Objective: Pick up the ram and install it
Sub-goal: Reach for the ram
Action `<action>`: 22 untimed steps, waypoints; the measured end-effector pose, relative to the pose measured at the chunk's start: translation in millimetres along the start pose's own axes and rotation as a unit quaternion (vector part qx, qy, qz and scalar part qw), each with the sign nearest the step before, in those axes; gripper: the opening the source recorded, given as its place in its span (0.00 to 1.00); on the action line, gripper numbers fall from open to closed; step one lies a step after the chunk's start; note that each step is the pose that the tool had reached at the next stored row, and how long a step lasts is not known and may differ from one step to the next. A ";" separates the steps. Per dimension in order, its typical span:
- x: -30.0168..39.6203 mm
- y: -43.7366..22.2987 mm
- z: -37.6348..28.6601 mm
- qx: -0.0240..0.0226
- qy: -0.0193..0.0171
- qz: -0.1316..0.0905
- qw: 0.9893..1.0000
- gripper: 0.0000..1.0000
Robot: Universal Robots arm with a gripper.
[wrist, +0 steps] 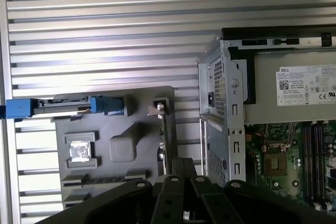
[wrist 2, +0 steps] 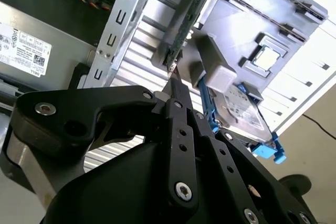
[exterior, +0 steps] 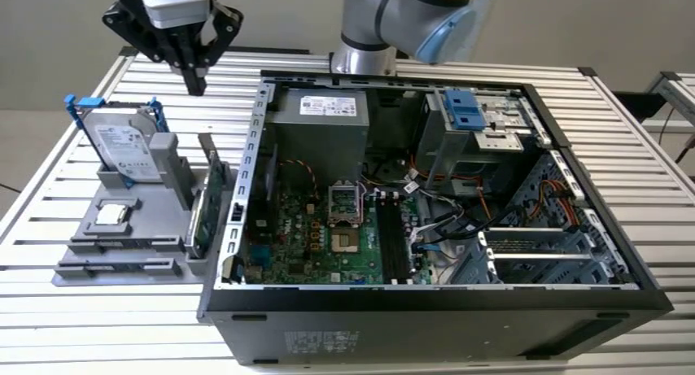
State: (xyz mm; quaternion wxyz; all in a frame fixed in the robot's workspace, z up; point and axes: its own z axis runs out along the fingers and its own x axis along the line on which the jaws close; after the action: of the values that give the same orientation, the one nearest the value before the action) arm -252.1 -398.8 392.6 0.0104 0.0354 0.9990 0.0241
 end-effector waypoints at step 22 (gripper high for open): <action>30.4 -2.1 -0.7 0.000 0.000 0.000 1.000 0.00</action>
State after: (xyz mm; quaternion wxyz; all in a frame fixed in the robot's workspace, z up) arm -282.6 -398.8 392.6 0.0104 0.0354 0.9990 0.0241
